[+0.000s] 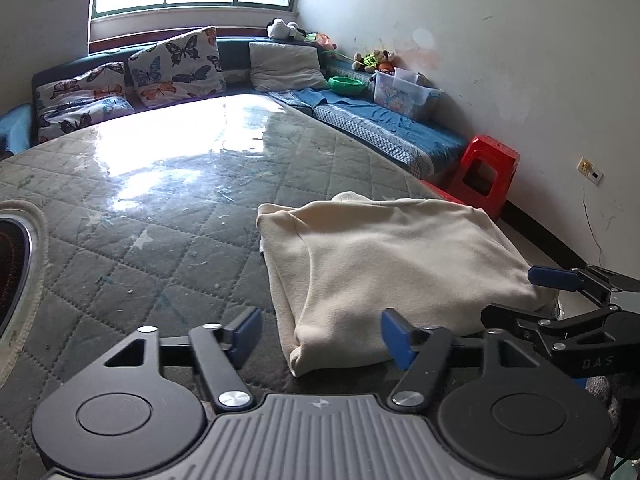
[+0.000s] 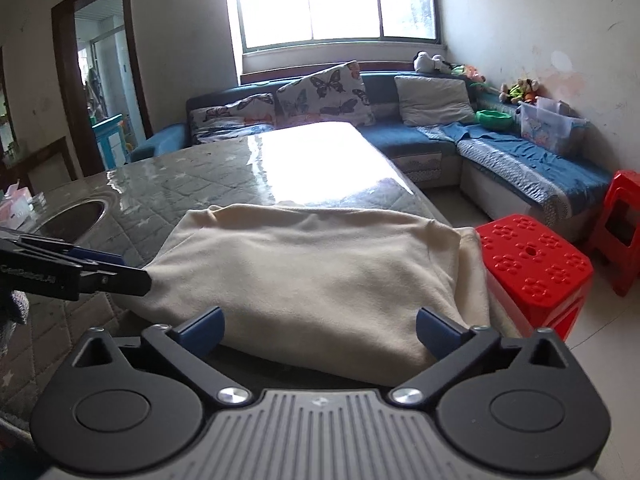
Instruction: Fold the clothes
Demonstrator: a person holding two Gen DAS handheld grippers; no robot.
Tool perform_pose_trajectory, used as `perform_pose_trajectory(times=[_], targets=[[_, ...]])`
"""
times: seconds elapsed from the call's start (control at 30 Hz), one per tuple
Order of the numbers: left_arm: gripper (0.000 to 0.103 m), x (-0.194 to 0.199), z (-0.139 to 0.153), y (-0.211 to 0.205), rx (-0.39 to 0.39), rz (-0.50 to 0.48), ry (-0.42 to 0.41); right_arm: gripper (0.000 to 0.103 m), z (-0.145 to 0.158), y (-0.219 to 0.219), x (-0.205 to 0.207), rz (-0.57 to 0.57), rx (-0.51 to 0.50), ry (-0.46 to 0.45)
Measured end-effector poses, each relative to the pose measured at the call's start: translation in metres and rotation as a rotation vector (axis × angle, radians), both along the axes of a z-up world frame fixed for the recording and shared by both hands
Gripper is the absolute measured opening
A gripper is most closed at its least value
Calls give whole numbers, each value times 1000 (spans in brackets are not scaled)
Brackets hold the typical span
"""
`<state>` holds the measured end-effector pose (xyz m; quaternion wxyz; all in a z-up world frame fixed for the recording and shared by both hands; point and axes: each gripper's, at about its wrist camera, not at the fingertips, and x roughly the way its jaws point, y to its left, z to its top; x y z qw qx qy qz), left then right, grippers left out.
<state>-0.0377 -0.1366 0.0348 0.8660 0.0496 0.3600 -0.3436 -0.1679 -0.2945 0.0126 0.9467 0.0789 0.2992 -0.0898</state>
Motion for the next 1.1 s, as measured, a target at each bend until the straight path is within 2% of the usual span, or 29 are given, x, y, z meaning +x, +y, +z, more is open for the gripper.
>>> perform_pose_trajectory(times=[0.2, 0.5, 0.8, 1.1], targets=[[88, -8, 3, 5, -1, -4, -28, 103, 2, 1, -3, -44, 21, -3], [102, -19, 9, 11, -19, -11, -55, 103, 9, 9, -12, -97, 18, -24], [103, -32, 10, 18, -18, -13, -68, 103, 15, 18, -27, -129, 36, -61], [103, -44, 11, 27, -26, -10, -87, 103, 16, 31, -36, -137, 14, -43]])
